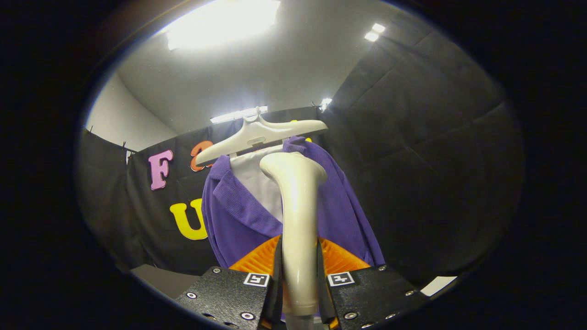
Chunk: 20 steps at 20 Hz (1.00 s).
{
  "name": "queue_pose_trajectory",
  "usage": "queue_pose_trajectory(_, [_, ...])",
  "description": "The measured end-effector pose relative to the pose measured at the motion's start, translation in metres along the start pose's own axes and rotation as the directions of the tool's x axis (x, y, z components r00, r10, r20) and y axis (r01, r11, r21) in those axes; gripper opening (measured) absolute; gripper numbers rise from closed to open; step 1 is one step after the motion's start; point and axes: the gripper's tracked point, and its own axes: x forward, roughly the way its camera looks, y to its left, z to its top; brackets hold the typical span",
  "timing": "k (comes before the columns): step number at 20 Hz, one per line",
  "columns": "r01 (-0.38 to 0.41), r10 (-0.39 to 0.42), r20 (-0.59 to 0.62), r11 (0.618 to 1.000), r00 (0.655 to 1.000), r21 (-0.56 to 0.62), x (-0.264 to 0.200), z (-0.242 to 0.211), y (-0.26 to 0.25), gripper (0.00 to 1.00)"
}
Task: Iron the clothes twice with a garment steamer, once on the left side and once on the right side.
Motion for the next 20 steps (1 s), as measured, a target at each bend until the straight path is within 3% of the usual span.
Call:
queue_pose_trajectory(8, [0.058, -0.057, -0.164, 0.998, 0.985, -0.001, -0.013, -0.088, -0.024, 0.32])
queue_pose_trajectory(20, [0.123, -0.101, -0.399, 0.992, 0.912, 0.03, -0.037, -0.211, -0.041, 0.32])
